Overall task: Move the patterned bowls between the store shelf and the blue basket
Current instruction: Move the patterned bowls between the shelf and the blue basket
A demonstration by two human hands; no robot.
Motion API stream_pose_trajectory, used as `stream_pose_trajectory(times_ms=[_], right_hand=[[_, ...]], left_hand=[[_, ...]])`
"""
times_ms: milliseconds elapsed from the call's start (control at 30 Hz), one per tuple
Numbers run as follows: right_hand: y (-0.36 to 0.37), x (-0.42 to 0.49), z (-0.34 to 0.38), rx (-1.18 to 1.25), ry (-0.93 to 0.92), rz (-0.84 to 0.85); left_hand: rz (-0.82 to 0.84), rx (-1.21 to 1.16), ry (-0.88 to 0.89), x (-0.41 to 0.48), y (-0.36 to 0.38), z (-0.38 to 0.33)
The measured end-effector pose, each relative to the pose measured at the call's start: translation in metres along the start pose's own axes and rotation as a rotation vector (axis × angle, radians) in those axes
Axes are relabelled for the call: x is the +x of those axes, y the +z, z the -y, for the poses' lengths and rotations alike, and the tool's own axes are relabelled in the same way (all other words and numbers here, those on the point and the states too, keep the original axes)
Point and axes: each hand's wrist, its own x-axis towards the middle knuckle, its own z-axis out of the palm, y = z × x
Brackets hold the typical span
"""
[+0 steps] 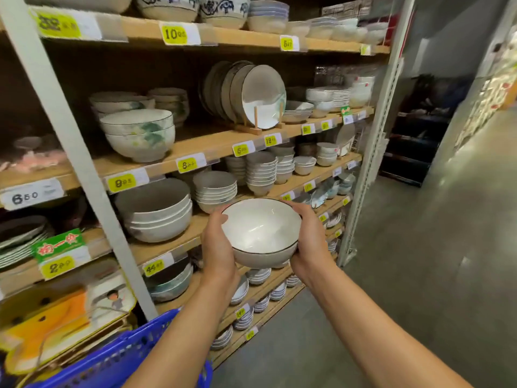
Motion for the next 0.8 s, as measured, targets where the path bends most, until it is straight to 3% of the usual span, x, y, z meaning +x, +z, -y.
stream_pose_trajectory(times_ms=[367,800], right_hand=[[-0.033,0.086,0.034,-0.010,-0.001,-0.072],[0.061,0.232,0.066,0.009,0.044,0.081]], left_hand=[[0.046,-0.050,-0.036,0.069,0.081,0.023],[-0.081,-0.073,0.025,0.204,0.112,-0.042]])
